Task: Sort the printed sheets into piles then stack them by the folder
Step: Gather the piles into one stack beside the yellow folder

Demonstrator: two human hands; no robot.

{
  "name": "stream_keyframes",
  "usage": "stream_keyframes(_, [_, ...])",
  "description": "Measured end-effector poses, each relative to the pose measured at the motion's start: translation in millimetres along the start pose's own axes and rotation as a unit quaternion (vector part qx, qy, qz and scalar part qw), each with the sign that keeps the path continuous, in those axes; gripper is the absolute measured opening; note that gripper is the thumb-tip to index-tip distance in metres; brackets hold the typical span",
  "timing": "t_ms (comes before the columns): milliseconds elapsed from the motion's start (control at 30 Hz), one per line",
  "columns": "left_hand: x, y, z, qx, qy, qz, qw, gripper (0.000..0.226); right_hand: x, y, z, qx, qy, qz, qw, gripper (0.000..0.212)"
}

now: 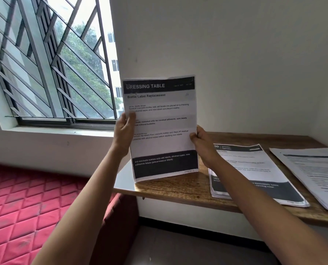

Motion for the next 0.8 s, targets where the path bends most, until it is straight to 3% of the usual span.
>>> stream_keyframes(267, [-4,-43,-59,0.114,-0.021,-0.001,0.993,0.022,-4,1,0,-0.001,-0.01,0.018,1.0,0.032])
stream_keyframes(633, [0,-51,-74,0.113,0.077,-0.023,0.99,0.022,-4,-6,13,0.021,-0.009,-0.003,1.0,0.022])
stream_keyframes(800, [1,-52,-72,0.127,0.046,-0.031,0.99,0.024,3,-30,59,-0.042,0.005,-0.02,0.999,0.025])
Point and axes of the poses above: each hand's wrist, its own y-axis away from the middle knuckle, its own x-axis out of the palm, z = x × y, the point moved 2 cm from there along -y, towards the middle knuckle, and after that the axes turned 9 degrees about -y, right-handed, at the moved point
